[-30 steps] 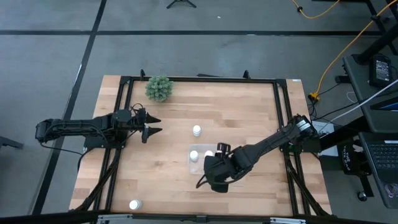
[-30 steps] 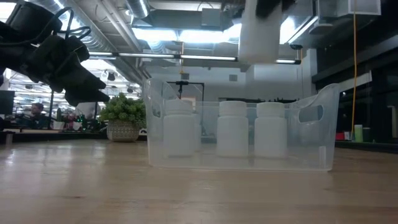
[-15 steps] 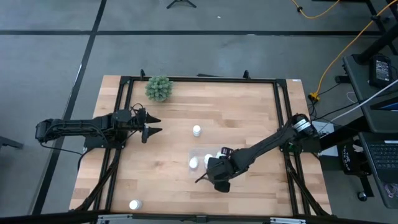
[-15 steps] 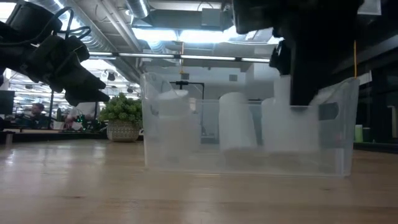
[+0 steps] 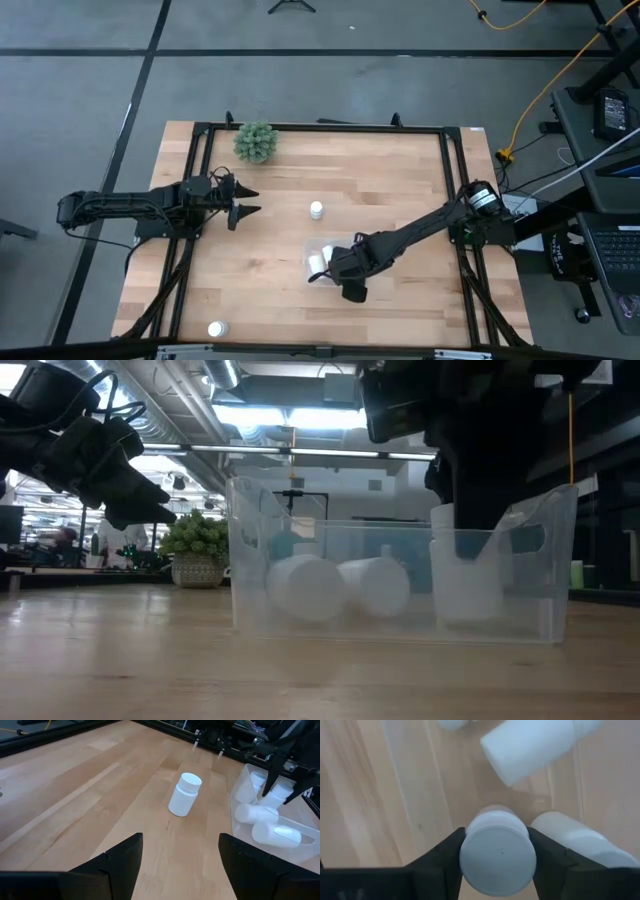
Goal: Pick and place pill bottles into a basket
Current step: Put the white medicine bottle into the transparent bin, then adjust the white medicine bottle on the transparent bin
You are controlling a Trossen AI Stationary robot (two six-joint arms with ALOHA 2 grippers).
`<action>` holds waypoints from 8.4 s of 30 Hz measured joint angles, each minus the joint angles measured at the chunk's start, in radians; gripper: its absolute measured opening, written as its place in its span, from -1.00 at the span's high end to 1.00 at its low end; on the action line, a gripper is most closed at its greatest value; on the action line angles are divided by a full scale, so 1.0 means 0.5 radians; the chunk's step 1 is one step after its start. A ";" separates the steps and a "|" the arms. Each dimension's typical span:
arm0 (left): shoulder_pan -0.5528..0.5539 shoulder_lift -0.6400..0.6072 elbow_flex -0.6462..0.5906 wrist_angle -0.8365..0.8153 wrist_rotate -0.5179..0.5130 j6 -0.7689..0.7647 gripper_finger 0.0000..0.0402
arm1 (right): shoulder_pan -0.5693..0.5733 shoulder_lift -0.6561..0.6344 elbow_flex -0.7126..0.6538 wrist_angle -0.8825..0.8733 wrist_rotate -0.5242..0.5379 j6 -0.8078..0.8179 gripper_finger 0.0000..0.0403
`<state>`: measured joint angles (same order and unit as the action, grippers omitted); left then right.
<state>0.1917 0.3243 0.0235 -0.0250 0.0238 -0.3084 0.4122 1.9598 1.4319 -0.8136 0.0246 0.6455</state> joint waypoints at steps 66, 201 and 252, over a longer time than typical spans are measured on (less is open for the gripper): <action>0.001 0.000 0.000 0.000 -0.001 0.032 -0.26 | 0.004 -0.003 0.002 0.027 -0.195 0.283 -0.67; 0.001 0.003 0.000 -0.001 -0.009 0.084 -0.26 | -0.415 0.439 0.647 -0.142 -0.351 0.964 -0.60; 0.000 0.003 0.000 0.000 -0.008 0.085 -0.26 | -0.424 0.555 0.652 -0.111 -0.212 0.857 -0.36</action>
<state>0.1917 0.3256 0.0235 -0.0250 0.0196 -0.2661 0.2001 2.2375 1.7576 -0.8693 -0.0813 1.0740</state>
